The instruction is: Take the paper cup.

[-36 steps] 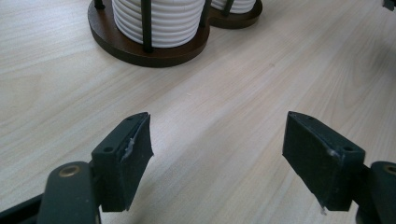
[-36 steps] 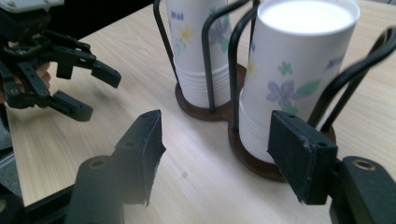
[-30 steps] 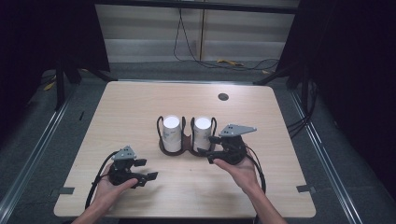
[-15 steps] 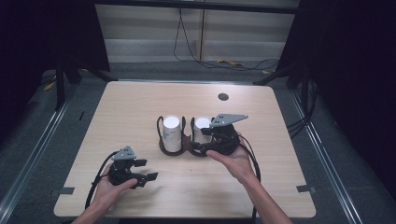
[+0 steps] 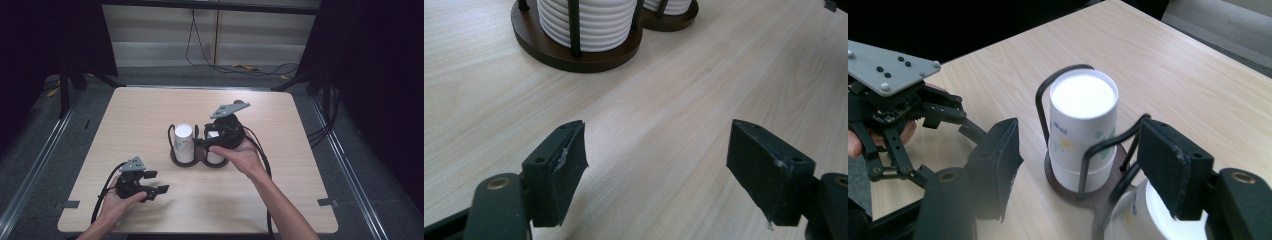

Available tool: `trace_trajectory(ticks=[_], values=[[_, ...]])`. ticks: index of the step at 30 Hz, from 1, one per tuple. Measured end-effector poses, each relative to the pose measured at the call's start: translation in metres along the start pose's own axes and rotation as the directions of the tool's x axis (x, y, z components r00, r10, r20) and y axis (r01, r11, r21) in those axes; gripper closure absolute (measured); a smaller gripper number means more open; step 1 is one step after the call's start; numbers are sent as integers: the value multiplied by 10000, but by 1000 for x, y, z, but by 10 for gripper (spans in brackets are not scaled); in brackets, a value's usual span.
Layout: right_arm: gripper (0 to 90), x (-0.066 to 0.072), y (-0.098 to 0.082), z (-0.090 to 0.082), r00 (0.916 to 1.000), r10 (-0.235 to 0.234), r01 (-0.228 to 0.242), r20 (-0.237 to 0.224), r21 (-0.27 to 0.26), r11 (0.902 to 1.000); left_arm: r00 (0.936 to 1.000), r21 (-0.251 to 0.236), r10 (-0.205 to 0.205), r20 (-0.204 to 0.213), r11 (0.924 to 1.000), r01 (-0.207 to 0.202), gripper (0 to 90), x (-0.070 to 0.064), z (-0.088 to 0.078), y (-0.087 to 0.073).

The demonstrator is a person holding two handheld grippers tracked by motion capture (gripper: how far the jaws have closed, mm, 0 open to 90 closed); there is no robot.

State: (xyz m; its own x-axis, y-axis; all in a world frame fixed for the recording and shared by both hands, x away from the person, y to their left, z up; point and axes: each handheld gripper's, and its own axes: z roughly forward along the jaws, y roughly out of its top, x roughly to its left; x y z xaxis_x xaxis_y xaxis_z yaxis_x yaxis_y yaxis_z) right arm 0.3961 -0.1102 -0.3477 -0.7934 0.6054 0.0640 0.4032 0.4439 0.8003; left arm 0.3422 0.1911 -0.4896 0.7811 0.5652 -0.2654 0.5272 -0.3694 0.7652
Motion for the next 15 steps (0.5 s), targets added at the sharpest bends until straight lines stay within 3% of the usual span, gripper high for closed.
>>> trace_trajectory(ticks=[15], values=[[346, -7, 27, 19, 9993, -335, 343, -134, 607, 9976, 10000, 5, -24, 7, 10000, 24, 229, 0, 0, 0]])
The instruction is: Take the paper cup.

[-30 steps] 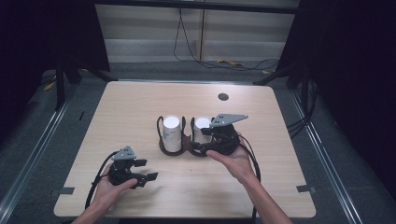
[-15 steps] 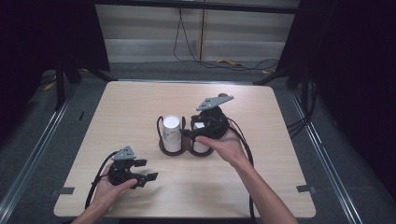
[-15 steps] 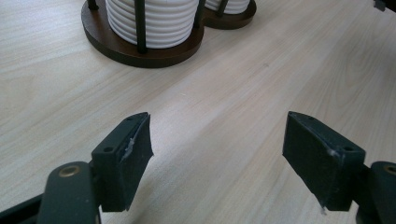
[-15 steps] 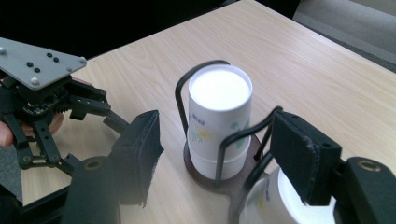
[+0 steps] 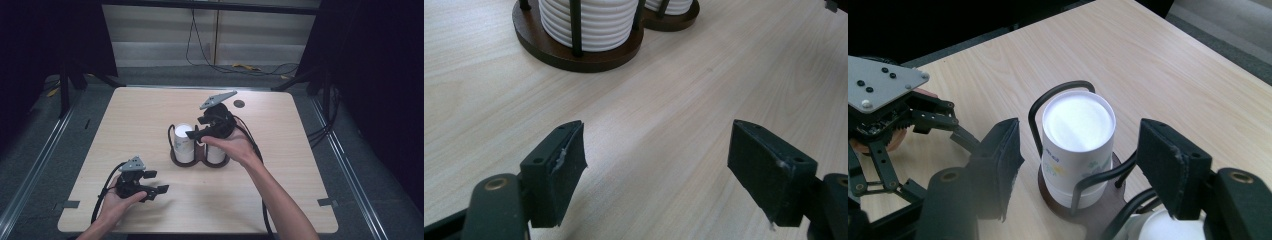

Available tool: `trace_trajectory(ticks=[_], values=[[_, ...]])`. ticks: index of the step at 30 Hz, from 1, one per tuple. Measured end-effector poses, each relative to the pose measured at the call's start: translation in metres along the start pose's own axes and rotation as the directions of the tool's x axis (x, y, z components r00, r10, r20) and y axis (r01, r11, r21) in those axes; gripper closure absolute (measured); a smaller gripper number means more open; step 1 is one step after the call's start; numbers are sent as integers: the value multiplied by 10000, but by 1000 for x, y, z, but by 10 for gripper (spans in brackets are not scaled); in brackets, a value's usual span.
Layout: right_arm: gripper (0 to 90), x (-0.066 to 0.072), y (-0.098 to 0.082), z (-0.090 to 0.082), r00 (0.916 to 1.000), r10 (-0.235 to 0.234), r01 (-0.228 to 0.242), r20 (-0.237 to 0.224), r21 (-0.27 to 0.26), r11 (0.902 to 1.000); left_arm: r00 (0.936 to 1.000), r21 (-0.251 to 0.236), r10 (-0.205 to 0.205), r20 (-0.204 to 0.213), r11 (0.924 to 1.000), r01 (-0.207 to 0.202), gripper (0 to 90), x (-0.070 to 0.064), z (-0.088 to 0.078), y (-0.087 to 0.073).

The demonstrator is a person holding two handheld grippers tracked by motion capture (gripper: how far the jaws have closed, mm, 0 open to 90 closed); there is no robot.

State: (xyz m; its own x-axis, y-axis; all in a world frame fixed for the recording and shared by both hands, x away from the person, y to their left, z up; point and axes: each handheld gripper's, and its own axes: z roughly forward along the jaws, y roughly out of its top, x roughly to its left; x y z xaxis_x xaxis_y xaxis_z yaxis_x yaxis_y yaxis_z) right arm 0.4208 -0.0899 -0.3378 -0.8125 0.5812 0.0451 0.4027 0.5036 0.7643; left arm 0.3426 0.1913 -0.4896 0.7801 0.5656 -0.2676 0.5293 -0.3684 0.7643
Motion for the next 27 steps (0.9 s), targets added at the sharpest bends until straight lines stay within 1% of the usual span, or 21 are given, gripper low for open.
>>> trace_trajectory(ticks=[6, 7, 9, 10, 11, 13, 16, 19, 20, 22, 24, 25, 27], values=[[352, -3, 10, 9, 9998, -91, 99, -162, 499, 9987, 10000, -13, -28, 54, 10000, 28, 230, 0, -1, 0], [350, -4, 11, 11, 9996, -94, 111, -260, 674, 9977, 10000, -9, -28, 55, 10000, 28, 229, 0, -1, 0], [349, -7, 14, 16, 9994, -265, 285, -216, 1001, 9946, 10000, -23, -13, 49, 10000, 13, 227, 0, -1, 0], [349, -9, 15, 18, 9992, -267, 300, -298, 1168, 9927, 10000, -34, -19, 74, 10000, 19, 226, 0, -1, 0], [348, -10, 16, 19, 9993, -235, 268, -277, 1244, 9919, 9999, -26, -16, 99, 10000, 16, 226, -1, 0, 0], [342, -13, 18, 24, 9992, -204, 252, -334, 1525, 9880, 9999, -20, 0, 102, 10000, 0, 226, -1, -1, 0], [298, -16, 20, 31, 9992, -223, 284, -342, 1890, 9816, 10000, -10, 7, 75, 10000, -7, 226, 0, -1, 0], [288, -16, 24, 35, 9989, -329, 389, -330, 2050, 9780, 10000, -23, 12, 38, 10000, -12, 226, 0, -1, 0], [280, -16, 25, 37, 9989, -337, 399, -314, 2252, 9735, 10000, -8, 14, 38, 10000, -14, 226, 0, -1, 0], [277, -16, 27, 40, 9989, -392, 445, -270, 2378, 9703, 10000, -36, 28, 79, 10000, -28, 226, 0, -1, 0], [289, -16, 30, 43, 9982, -484, 559, -359, 2557, 9651, 10000, -45, 12, 76, 10000, -12, 226, 0, -1, 0], [291, -16, 30, 43, 9982, -475, 553, -364, 2591, 9643, 10000, -29, 7, 73, 10000, -7, 226, 0, -2, 0], [283, -14, 31, 45, 9978, -548, 633, -385, 2763, 9590, 10000, -90, 9, 87, 10000, -8, 227, 0, -3, 0]])
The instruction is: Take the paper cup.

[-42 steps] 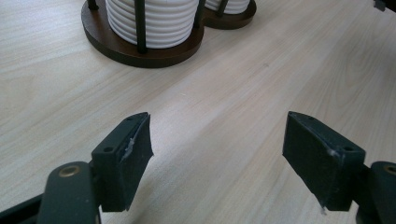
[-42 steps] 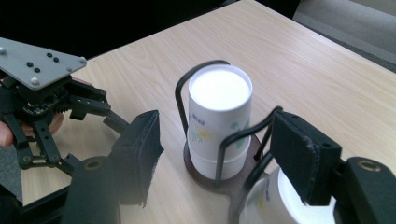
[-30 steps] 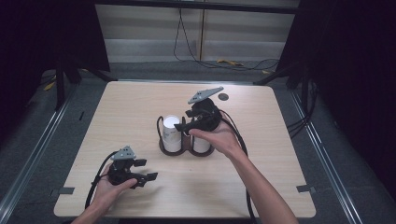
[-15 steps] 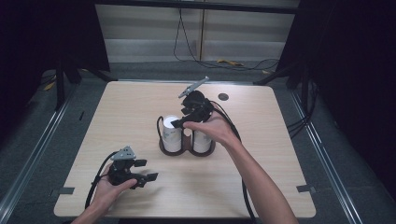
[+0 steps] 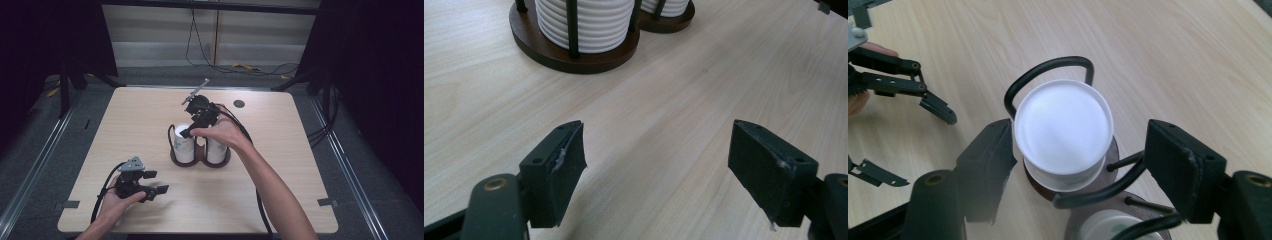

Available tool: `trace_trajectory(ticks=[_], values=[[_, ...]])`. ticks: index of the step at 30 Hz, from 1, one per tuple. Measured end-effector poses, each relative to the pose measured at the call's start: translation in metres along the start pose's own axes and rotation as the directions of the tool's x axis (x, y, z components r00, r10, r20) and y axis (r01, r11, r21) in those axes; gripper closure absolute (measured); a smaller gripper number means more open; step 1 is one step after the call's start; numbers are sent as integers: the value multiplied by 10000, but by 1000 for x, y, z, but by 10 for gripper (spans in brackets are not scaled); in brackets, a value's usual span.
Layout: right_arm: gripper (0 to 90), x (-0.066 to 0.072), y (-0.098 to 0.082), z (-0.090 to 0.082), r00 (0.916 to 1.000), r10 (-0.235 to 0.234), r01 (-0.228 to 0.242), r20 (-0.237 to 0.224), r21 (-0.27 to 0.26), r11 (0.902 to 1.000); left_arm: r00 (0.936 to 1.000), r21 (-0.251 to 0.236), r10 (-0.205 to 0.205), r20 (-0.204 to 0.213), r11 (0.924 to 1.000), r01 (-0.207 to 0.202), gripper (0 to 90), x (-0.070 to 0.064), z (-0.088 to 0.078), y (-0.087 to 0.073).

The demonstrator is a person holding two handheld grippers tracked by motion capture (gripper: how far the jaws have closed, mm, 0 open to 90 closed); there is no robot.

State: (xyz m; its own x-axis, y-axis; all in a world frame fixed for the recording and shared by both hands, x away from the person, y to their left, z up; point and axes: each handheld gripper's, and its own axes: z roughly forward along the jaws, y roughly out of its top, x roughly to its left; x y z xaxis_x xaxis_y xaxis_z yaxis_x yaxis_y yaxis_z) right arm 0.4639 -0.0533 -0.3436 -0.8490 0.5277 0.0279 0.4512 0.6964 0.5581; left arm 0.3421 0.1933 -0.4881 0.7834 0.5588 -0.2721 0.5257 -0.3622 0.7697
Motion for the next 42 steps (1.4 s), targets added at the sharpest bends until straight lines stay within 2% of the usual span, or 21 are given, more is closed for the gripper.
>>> trace_trajectory(ticks=[3, 5, 8, 14, 19, 23, 27, 31, 32, 36, 40, 42], values=[[279, 1, 2, 2, 10000, -48, 49, -87, 115, 9999, 10000, 8, 5, -40, 10000, -5, 227, 1, 0, 0], [267, 0, 6, 6, 9998, -73, 80, -192, 381, 9992, 10000, 18, 13, -44, 10000, -13, 227, 1, 0, 0], [215, -2, 8, 10, 9997, -35, 51, -231, 672, 9977, 10000, 47, 23, -4, 10000, -23, 227, 0, 0, 0], [216, -4, 12, 22, 9995, 91, -51, -316, 1236, 9923, 10000, 19, 34, -7, 10000, -34, 226, 1, -1, 0], [277, -3, 18, 28, 9991, -154, 214, -390, 1569, 9874, 10000, 26, 40, -21, 10000, -40, 226, 1, -1, 0], [318, -3, 22, 33, 9976, -313, 422, -621, 1822, 9824, 10000, 6, 31, -8, 10000, -31, 226, 1, -1, 0], [325, -2, 23, 38, 9974, -311, 444, -656, 2114, 9764, 10000, 46, 49, -40, 10000, -49, 227, 1, -1, 0], [325, -2, 24, 40, 9974, -312, 447, -651, 2178, 9750, 10000, 71, 21, -28, 10000, -21, 228, 1, -1, 0], [320, -2, 24, 41, 9974, -329, 470, -638, 2333, 9713, 10000, 64, 60, -58, 10000, -60, 228, 1, -1, 0], [297, -2, 23, 43, 9975, -323, 469, -623, 2495, 9672, 10000, 61, 55, -66, 10000, -54, 229, 1, -1, 0], [321, 1, 23, 46, 9976, -476, 591, -499, 2639, 9627, 9999, 70, 93, -92, 9999, -92, 228, 1, -1, 0], [324, 1, 23, 46, 9981, -377, 496, -486, 2717, 9611, 9999, 71, 79, -111, 9999, -79, 228, 1, -1, 0]])
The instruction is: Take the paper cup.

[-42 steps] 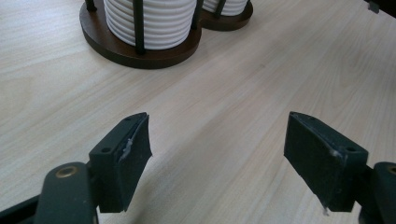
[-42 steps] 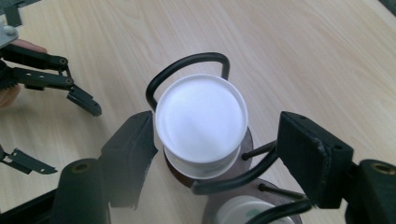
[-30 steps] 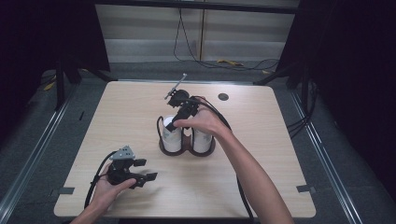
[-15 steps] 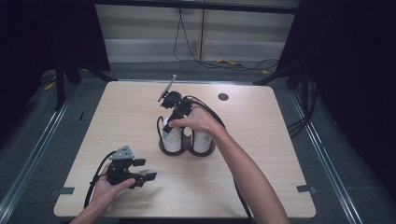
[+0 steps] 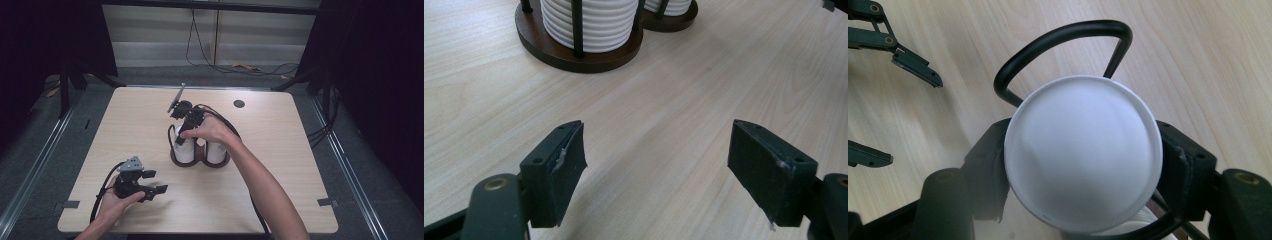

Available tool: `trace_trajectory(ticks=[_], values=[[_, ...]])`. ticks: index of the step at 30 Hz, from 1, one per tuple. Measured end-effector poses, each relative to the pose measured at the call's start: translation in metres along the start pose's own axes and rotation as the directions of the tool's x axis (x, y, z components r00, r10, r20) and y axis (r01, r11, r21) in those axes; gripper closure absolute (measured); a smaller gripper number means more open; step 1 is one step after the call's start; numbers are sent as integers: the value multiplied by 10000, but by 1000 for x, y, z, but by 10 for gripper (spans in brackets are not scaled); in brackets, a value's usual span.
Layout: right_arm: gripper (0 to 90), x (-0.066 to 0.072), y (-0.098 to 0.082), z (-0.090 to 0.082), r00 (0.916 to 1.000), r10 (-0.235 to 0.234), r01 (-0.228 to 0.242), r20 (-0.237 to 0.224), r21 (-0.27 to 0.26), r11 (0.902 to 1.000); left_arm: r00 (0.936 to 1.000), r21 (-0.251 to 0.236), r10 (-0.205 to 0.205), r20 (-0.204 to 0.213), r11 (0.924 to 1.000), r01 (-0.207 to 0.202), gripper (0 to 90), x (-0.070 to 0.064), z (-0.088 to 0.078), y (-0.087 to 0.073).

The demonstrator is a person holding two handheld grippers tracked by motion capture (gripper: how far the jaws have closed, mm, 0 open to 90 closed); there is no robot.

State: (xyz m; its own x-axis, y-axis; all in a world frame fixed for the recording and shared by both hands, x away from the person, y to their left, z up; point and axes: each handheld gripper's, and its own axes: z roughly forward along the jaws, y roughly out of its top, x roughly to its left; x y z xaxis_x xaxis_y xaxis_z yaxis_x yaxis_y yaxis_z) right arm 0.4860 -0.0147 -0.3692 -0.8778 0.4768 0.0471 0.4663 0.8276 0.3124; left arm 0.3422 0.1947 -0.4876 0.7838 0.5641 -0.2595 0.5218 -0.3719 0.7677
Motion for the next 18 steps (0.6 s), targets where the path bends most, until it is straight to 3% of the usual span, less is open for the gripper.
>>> trace_trajectory(ticks=[18], values=[[346, 2, -2, -16, 9999, -43, 47, 100, -436, 9990, 10000, 188, -16, -21, 9998, 17, 227, 0, 3, 0]])
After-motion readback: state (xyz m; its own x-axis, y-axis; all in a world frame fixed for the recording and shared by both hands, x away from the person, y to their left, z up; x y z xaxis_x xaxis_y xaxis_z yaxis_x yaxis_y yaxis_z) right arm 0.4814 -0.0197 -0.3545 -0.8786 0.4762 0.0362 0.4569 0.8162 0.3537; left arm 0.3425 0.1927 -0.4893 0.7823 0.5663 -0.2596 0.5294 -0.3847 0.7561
